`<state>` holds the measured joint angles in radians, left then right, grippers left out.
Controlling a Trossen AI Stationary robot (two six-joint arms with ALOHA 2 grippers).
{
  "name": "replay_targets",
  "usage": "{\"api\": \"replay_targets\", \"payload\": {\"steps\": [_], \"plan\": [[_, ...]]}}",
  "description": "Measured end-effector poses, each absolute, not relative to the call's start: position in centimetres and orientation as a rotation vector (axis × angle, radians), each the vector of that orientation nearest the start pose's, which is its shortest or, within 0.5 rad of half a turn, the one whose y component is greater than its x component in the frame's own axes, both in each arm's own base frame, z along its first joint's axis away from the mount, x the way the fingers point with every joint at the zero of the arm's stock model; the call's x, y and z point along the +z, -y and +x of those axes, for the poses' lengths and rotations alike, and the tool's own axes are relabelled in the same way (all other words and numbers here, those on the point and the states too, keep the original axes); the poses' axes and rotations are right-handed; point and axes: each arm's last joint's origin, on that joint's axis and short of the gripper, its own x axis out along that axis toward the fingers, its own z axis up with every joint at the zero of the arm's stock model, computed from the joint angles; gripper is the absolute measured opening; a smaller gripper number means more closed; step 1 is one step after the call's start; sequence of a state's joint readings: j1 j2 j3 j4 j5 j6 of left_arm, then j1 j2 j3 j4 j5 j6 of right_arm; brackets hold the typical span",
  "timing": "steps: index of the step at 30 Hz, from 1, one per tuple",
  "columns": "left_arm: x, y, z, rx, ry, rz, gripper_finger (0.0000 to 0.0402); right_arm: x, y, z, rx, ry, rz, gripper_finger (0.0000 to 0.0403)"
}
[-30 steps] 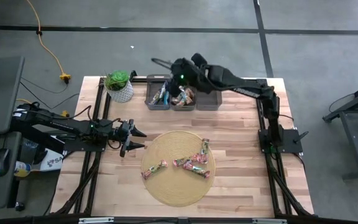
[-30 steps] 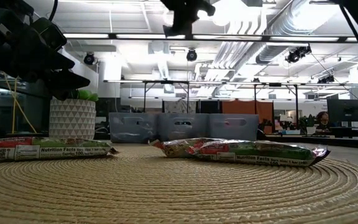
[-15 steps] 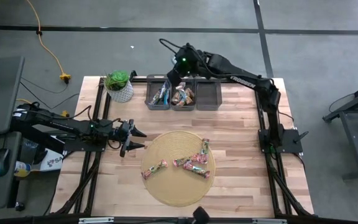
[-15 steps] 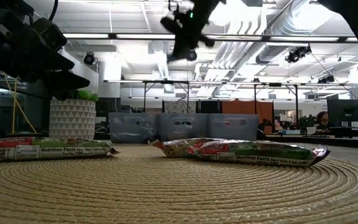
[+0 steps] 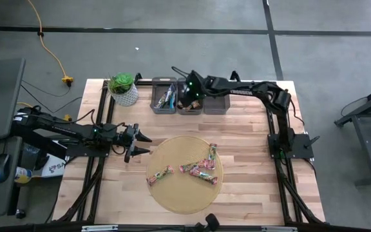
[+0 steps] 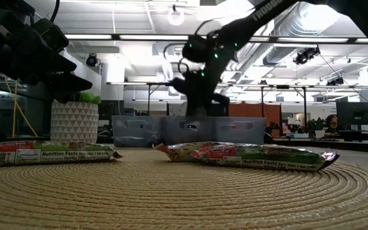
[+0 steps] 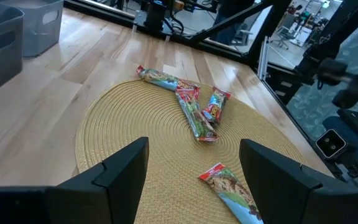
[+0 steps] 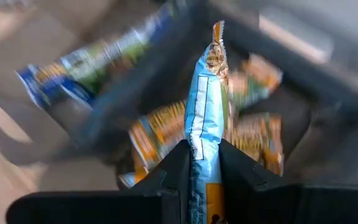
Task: Pick and place Granola Bars by type
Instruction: Put the yellow granola bar into the middle black bin, then put the red granola bar into the right black bin
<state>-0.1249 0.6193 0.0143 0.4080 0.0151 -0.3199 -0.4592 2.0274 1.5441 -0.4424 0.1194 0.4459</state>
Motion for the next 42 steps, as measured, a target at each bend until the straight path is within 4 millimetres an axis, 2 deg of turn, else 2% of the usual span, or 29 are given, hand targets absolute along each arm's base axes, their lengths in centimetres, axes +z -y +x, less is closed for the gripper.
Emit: {"api": "replay_targets", "payload": {"steps": [4,9,17,23,27,30,34,38,42], "plan": [[14.8,1.7,13.4,-0.106,-0.218,-0.307,0.0248,18.7,20.1,38.3,-0.748,-0.822,0.608,0.0053],[14.8,1.7,13.4,-0.106,-0.217,-0.307,0.0248,18.7,20.4,38.1,-0.732,-0.826,0.627,0.0056],[14.8,1.7,13.4,-0.107,-0.218,-0.308,0.0248,19.7,20.3,38.7,-0.643,-0.822,0.590,0.0121],[14.8,1.7,13.4,-0.106,-0.218,-0.308,0.0248,21.3,20.4,39.3,-0.556,-0.800,0.581,0.0172],[14.8,1.7,13.4,-0.107,-0.218,-0.308,0.0248,24.2,19.8,40.0,-0.489,-0.769,0.551,0.0189],[14.8,1.7,13.4,-0.107,-0.218,-0.307,0.0248,27.0,18.4,40.7,-0.408,-0.714,0.481,0.0192],[14.8,1.7,13.4,-0.106,-0.219,-0.308,0.0248,30.6,15.1,41.6,-0.293,-0.650,0.364,0.0193],[14.7,1.7,13.4,-0.105,-0.226,-0.307,0.0248,34.0,10.4,42.2,-0.170,-0.595,0.261,0.0193],[14.6,1.7,13.4,-0.103,-0.235,-0.307,0.0248,36.2,4.6,43.0,-0.015,-0.550,0.204,0.0193]]}}
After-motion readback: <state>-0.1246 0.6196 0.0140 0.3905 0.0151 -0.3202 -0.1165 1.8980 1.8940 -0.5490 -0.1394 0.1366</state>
